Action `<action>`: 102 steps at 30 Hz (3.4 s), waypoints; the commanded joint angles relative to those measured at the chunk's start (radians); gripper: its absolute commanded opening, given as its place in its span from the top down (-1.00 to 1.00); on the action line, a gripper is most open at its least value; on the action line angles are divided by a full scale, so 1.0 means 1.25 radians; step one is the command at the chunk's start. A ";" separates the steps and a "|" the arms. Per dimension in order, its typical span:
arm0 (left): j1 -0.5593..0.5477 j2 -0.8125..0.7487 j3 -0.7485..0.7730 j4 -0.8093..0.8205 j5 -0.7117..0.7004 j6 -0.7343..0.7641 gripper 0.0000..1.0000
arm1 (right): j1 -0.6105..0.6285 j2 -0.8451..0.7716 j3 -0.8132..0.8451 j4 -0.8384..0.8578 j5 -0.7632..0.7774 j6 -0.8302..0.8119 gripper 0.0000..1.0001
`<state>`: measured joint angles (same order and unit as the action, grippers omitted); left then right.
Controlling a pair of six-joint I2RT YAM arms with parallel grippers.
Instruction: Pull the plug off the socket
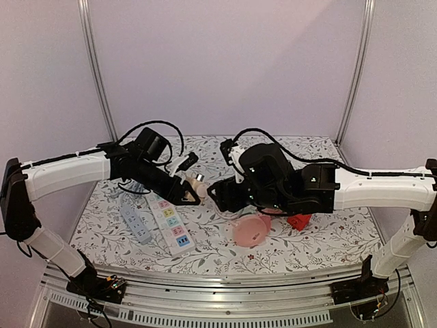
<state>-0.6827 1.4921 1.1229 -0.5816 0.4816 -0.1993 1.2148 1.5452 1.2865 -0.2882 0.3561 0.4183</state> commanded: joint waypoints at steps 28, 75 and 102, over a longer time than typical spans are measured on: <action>-0.039 0.031 0.086 -0.090 0.029 0.030 0.76 | -0.005 -0.001 -0.040 0.108 -0.006 0.116 -0.20; -0.053 -0.011 0.067 -0.051 0.007 0.029 0.86 | -0.022 0.165 0.043 0.069 -0.131 0.146 0.28; -0.045 -0.014 0.067 -0.050 0.116 0.057 0.92 | 0.018 0.078 -0.015 0.060 -0.109 -0.053 0.22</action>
<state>-0.7330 1.4971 1.1778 -0.6884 0.5236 -0.1528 1.2083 1.6573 1.2625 -0.1005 0.2317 0.4507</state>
